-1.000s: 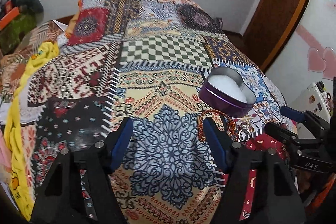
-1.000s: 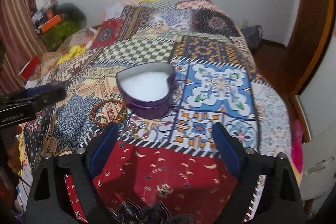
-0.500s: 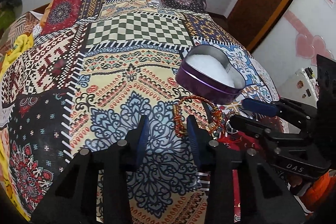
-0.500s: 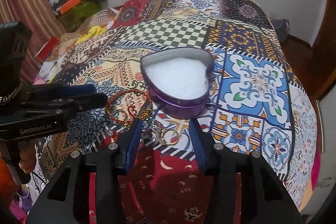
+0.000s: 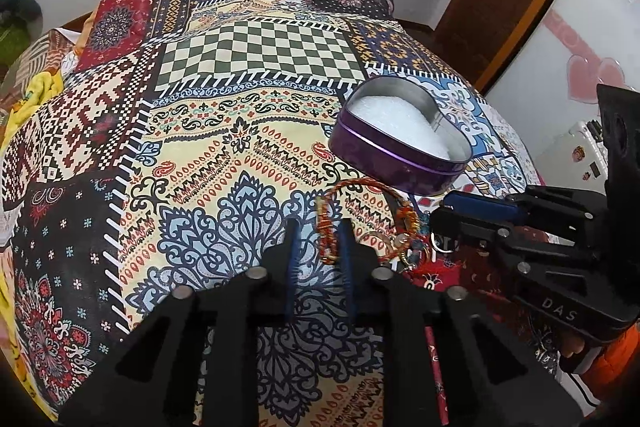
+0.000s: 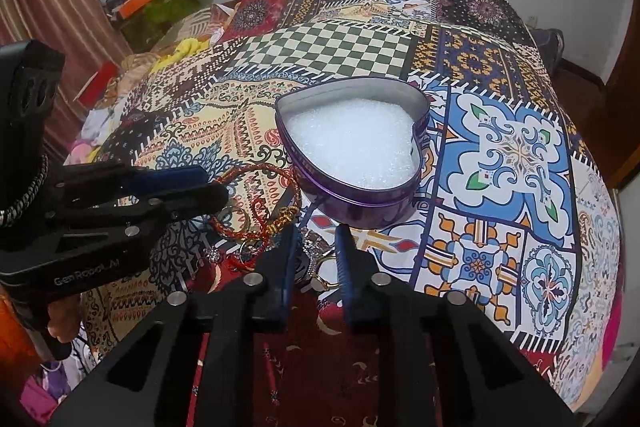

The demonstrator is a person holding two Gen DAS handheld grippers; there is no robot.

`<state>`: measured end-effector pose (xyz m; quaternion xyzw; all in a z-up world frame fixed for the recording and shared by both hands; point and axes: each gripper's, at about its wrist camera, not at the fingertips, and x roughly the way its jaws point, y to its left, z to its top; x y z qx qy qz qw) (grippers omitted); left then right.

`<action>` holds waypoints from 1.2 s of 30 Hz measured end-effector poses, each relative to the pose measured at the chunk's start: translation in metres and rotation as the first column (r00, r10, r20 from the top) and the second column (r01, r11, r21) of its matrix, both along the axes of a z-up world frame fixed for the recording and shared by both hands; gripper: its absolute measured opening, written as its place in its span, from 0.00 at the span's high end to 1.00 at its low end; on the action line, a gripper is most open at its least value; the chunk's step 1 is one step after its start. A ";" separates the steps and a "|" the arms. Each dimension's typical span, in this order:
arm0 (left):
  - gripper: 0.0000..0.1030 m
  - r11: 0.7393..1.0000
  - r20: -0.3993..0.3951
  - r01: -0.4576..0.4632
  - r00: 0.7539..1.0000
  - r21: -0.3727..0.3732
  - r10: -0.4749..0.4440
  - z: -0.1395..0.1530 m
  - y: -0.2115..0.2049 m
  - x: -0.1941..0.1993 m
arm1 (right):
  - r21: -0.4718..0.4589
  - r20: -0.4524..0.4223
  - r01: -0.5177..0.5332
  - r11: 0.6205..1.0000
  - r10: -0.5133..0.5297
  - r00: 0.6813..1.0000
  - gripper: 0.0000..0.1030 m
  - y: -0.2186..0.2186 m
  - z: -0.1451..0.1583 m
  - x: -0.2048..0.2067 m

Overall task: Organize jewelry
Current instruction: 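Grasp the orange beaded bracelet with left gripper while right gripper grasps a ring, then lower the bracelet into the tin with left gripper while right gripper lowers the ring in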

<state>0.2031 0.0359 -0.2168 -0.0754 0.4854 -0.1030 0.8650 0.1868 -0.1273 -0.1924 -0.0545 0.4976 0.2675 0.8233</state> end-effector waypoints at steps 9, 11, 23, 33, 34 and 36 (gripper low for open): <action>0.93 1.000 0.036 -0.003 0.999 -0.010 0.003 0.015 0.001 -0.011 | 0.004 0.025 0.015 1.000 -0.015 1.000 0.85 -0.005 0.009 -0.007; 0.93 1.000 0.048 -0.005 0.999 -0.013 0.006 0.020 0.001 -0.013 | 0.015 0.029 0.027 1.000 -0.027 0.999 0.85 -0.008 0.013 -0.007; 0.93 0.999 0.167 -0.016 0.986 -0.034 0.022 0.065 -0.007 -0.026 | 0.063 0.072 0.095 0.993 -0.100 0.992 0.85 -0.023 0.037 -0.009; 0.93 0.999 0.250 -0.002 0.968 -0.035 0.010 0.095 -0.016 -0.020 | 0.088 0.127 0.126 0.988 -0.136 0.983 0.85 -0.034 0.054 -0.005; 0.93 0.999 0.254 0.001 0.967 -0.039 0.009 0.097 -0.017 -0.017 | 0.093 0.130 0.130 0.987 -0.142 0.981 0.85 -0.035 0.055 -0.003; 0.93 0.999 0.263 0.003 0.965 -0.040 0.008 0.098 -0.018 -0.013 | 0.101 0.139 0.134 0.986 -0.148 0.979 0.85 -0.037 0.057 -0.002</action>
